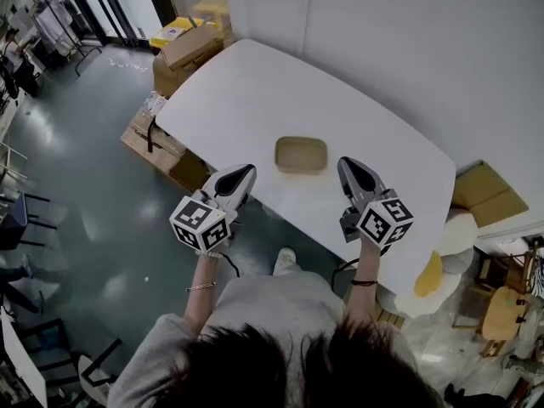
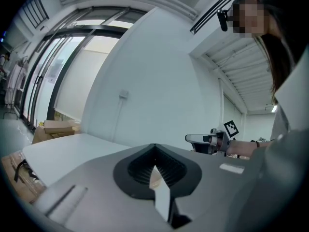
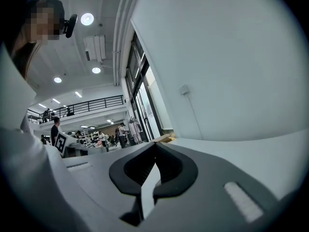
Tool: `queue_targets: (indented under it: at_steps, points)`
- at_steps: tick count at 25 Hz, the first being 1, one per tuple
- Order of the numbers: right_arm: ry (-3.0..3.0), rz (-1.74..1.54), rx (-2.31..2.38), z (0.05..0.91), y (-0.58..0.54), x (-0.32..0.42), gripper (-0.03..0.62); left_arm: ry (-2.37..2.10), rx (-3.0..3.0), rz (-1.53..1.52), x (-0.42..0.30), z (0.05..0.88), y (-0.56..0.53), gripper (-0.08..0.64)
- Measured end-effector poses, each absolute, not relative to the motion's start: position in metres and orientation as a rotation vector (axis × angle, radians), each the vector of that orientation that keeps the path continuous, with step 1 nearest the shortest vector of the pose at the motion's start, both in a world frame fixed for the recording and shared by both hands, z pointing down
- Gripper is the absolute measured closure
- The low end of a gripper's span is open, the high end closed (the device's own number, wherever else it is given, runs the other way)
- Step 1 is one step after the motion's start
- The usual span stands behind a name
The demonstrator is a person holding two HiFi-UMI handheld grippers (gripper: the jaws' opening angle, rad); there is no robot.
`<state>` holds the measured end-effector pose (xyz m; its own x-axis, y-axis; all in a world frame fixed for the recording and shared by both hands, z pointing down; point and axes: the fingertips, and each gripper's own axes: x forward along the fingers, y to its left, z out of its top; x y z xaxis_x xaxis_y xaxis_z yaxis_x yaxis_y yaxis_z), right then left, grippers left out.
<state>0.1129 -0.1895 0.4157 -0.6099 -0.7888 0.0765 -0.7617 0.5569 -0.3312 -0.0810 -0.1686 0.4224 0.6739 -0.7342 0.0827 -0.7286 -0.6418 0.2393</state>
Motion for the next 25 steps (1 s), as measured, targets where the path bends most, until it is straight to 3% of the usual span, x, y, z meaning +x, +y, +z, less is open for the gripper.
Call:
queue_targets:
  at_steps: [25]
  points:
    - [2.674,-0.849,-1.463,0.499,-0.275,0.124,0.578,-1.108,2.455,0.12,-0.078,0.503,-0.248,0.569]
